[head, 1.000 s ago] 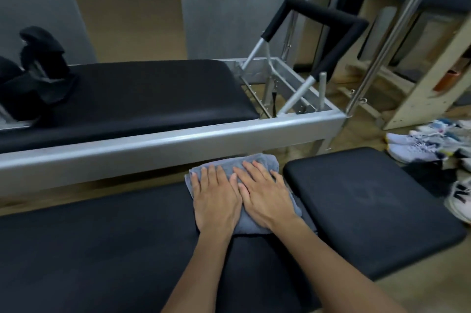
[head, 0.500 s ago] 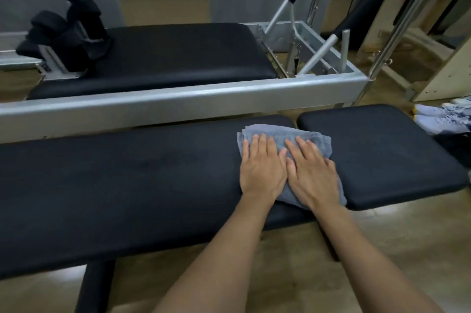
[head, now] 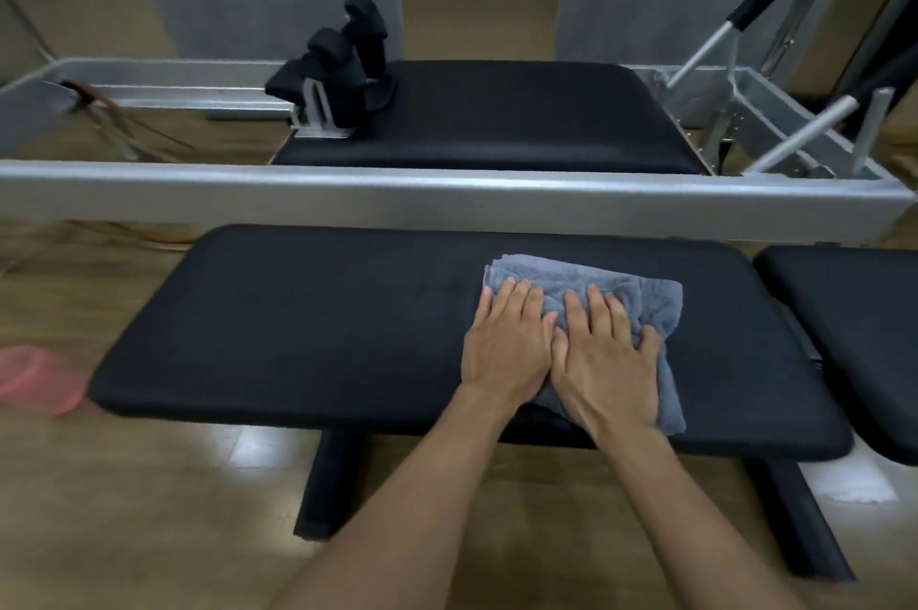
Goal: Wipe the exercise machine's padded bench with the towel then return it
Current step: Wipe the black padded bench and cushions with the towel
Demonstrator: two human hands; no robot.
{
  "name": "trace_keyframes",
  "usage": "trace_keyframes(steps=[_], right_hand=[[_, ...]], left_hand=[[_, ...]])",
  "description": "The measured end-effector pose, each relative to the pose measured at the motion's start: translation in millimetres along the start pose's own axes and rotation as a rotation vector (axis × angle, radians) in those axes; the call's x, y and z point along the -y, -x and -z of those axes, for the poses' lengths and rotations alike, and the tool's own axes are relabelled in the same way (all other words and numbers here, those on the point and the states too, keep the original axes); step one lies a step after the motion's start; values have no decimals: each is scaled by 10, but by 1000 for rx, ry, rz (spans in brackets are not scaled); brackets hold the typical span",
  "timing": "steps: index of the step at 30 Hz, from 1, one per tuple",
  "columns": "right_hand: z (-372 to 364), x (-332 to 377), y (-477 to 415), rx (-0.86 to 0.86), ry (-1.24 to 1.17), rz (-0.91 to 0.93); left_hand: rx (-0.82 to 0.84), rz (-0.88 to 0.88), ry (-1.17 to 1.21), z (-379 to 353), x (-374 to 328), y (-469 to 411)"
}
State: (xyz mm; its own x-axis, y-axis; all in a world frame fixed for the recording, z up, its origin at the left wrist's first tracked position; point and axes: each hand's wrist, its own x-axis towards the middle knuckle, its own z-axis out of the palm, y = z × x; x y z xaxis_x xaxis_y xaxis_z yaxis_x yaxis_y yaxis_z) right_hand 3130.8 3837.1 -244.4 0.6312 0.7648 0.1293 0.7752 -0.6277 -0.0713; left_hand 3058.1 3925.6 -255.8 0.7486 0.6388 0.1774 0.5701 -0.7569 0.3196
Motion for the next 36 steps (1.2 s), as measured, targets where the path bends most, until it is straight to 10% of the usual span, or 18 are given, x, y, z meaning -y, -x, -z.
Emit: trace_keyframes(steps=[18, 36], right_hand=[[-350, 3425, 40, 50, -179, 405], [-567, 4272, -1246, 70, -212, 495]], left_hand=[[-201, 283, -205, 1157, 3164, 1094], [-122, 454, -19, 1326, 4161, 68]])
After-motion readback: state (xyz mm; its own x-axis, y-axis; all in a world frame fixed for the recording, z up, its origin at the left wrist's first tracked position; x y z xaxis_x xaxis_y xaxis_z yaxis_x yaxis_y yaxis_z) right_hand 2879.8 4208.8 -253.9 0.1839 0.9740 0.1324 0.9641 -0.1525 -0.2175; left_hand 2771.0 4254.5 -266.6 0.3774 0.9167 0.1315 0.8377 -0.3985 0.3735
